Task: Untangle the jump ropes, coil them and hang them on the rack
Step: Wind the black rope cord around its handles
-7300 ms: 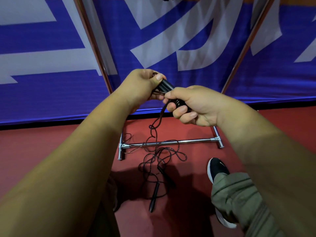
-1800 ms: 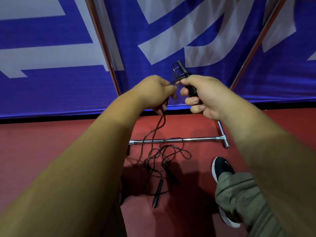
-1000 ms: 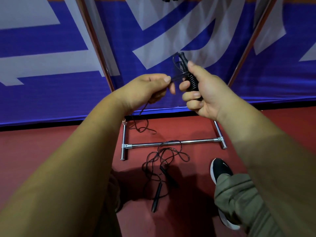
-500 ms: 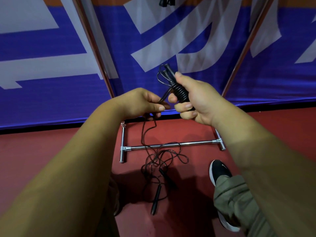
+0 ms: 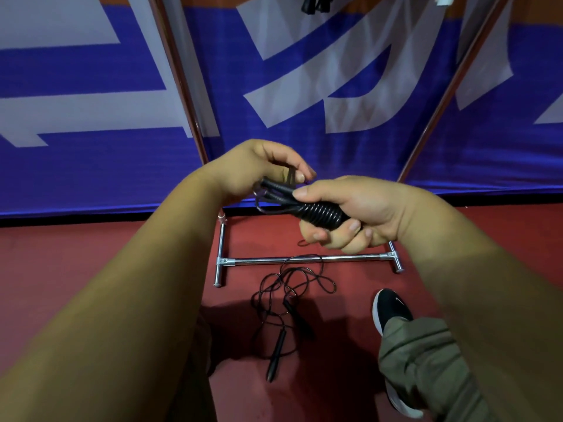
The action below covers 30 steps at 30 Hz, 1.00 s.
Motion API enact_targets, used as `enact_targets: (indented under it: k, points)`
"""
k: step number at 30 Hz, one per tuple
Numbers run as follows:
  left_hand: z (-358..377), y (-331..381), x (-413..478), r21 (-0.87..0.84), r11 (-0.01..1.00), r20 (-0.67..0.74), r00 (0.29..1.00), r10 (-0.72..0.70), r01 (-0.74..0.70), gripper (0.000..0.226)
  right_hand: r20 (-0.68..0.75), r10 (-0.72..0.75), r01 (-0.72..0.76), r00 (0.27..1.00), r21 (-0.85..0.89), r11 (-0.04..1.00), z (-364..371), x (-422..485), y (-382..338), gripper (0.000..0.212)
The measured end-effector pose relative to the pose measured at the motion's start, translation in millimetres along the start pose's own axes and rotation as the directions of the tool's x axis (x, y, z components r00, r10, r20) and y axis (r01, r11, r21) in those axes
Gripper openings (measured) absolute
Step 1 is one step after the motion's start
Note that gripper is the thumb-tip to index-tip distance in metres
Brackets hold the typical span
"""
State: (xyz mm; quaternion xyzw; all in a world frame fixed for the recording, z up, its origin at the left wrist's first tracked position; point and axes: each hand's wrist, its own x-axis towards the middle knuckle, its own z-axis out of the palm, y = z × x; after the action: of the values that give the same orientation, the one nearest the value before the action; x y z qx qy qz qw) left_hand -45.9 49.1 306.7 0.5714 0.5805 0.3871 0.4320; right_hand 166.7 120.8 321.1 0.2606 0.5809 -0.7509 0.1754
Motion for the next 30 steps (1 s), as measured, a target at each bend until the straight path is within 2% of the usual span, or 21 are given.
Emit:
enact_targets:
  k: [2,5,7,9,13,16,18,23,25,27,28,30]
  points:
    - [2,5,2,0.013,1.000,0.005,1.000,-0.017,0.017,0.017,0.028,0.059,-0.059,0.998,-0.011,0.998,-3,4,4,0.059]
    - [1,13,1,0.104,0.994,0.021,1.000,-0.018,0.016,0.017,0.024,0.100,-0.099,0.995,-0.019,0.995,-8,10,11,0.043]
    - [1,18,1,0.200,0.980,0.015,1.000,-0.016,0.012,0.022,-0.065,0.127,-0.129,0.990,-0.027,0.991,-13,14,16,0.036]
    - [1,21,1,0.307,0.952,0.001,1.000,-0.002,0.002,0.025,-0.203,0.123,-0.135,0.971,-0.045,0.990,-16,17,19,0.038]
    - [-3,21,0,0.507,0.861,-0.032,0.997,0.063,-0.038,0.029,-0.448,0.004,-0.006,0.894,-0.002,1.000,-26,29,23,0.051]
    - [-5,17,2,0.528,0.849,-0.120,0.991,0.058,0.014,0.035,-0.504,-0.062,0.127,0.862,0.097,0.987,-31,32,22,0.052]
    - [-2,15,5,0.589,0.806,-0.180,0.982,0.060,0.058,0.038,-0.536,-0.097,0.187,0.839,0.116,0.976,-31,34,18,0.051]
    - [15,6,12,0.774,0.633,-0.164,0.967,0.197,0.003,0.030,-0.686,-0.056,0.240,0.726,0.176,0.955,-24,47,15,0.051]
    - [20,0,16,0.802,0.597,-0.163,0.953,0.255,-0.023,0.031,-0.704,-0.034,0.278,0.710,0.235,0.931,-24,49,16,0.046]
    - [25,0,18,0.786,0.618,-0.200,0.955,0.218,0.023,0.030,-0.707,-0.033,0.318,0.706,0.275,0.908,-26,49,16,0.039]
    - [27,2,17,0.750,0.660,-0.216,0.962,0.164,0.056,0.025,-0.712,-0.040,0.332,0.701,0.276,0.902,-27,47,15,0.036]
    - [31,4,14,0.574,0.810,-0.196,0.981,-0.011,0.124,0.009,-0.725,-0.065,0.357,0.686,0.256,0.898,-29,44,12,0.030]
